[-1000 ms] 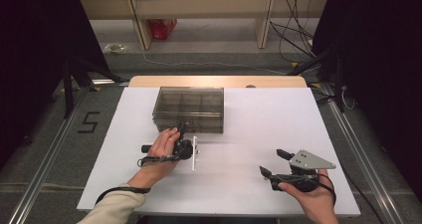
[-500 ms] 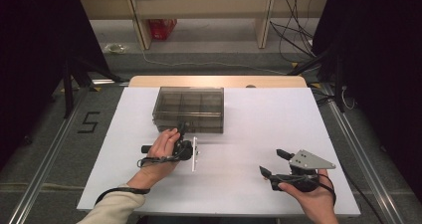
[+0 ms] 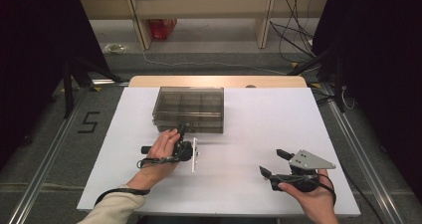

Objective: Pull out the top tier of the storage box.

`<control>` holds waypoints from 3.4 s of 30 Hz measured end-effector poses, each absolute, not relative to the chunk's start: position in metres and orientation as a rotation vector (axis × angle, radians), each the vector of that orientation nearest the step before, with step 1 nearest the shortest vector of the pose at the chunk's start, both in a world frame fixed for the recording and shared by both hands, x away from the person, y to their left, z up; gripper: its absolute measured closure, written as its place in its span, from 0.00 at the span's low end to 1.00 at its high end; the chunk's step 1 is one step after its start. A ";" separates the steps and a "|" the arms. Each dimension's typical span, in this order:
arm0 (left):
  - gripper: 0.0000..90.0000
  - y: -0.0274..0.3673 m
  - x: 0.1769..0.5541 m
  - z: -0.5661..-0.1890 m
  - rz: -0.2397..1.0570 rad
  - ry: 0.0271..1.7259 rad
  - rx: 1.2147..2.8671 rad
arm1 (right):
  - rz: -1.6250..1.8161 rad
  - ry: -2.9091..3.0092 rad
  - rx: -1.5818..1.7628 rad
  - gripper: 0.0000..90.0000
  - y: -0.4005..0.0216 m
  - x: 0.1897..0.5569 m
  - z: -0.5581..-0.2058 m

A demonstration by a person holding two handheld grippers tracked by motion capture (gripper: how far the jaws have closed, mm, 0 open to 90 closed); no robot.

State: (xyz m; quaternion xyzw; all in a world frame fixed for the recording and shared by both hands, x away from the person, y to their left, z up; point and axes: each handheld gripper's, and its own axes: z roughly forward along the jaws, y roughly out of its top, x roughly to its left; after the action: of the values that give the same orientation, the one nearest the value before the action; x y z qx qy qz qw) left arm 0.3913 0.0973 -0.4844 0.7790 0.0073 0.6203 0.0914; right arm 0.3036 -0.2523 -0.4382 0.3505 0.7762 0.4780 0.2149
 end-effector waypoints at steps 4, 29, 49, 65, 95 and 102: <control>0.89 0.098 0.391 -0.484 1.840 0.023 2.316 | 1.325 2.154 0.970 0.22 -0.252 0.304 -0.438; 0.30 0.109 0.389 -0.465 1.415 0.147 2.395 | 1.327 2.155 0.966 0.22 -0.253 0.303 -0.438; 0.38 0.125 0.410 -0.410 0.905 0.332 2.435 | 1.320 2.161 0.972 0.22 -0.252 0.304 -0.439; 0.48 0.142 0.447 -0.395 0.716 0.396 2.523 | 1.322 2.165 0.966 0.23 -0.250 0.305 -0.439; 0.70 0.157 0.473 -0.392 0.595 0.318 2.733 | 1.323 2.164 0.963 0.24 -0.250 0.305 -0.439; 0.77 0.155 0.475 -0.394 0.597 0.270 2.766 | 1.323 2.164 0.963 0.24 -0.250 0.305 -0.439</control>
State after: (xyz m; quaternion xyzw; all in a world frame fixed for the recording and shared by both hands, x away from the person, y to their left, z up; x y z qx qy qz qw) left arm 0.4749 0.1552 -0.3944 0.9621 0.0940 0.2078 0.1491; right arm 0.3050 -0.2499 -0.4393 0.3469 0.7794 0.4765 0.2124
